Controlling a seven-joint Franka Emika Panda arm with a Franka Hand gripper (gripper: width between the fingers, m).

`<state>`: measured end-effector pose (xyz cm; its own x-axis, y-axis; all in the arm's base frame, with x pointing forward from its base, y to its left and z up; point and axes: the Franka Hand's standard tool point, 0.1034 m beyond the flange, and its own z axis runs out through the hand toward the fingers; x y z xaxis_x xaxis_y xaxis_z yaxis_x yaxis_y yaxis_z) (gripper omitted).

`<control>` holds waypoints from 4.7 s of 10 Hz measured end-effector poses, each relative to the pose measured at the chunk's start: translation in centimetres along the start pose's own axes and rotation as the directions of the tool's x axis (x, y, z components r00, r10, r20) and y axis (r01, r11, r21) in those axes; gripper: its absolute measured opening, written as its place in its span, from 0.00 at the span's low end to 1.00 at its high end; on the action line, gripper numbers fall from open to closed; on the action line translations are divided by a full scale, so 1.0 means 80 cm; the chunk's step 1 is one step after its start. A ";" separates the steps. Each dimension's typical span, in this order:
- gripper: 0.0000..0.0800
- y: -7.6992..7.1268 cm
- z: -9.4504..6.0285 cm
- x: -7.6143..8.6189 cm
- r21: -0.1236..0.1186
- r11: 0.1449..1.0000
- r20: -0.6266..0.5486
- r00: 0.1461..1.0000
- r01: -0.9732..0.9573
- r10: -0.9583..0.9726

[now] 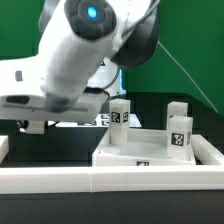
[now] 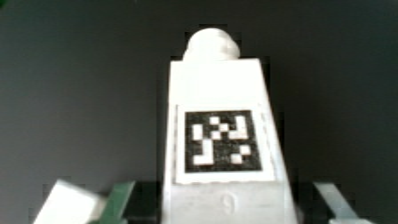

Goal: Assemble square table

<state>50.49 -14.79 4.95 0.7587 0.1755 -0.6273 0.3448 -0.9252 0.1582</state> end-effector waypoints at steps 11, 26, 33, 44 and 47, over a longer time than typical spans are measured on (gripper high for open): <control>0.36 0.027 -0.104 0.045 0.064 0.986 -0.617 0.770 -0.156 0.161; 0.36 -0.015 -0.184 0.062 0.348 0.886 -0.731 0.503 -0.306 0.461; 0.36 -0.073 -0.192 0.079 0.437 0.836 -0.685 0.480 -0.332 0.548; 0.36 -0.088 -0.194 0.075 0.399 0.858 -0.795 0.344 -0.324 0.500; 0.36 -0.079 -0.181 0.073 0.336 0.878 -0.873 0.238 -0.340 0.426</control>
Offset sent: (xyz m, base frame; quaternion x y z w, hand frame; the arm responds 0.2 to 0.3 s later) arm 0.0000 0.0000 0.0000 0.0000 0.1938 0.0000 0.9810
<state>60.74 -3.06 11.31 0.8101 -0.0589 0.5833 -0.1410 -0.9853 0.0963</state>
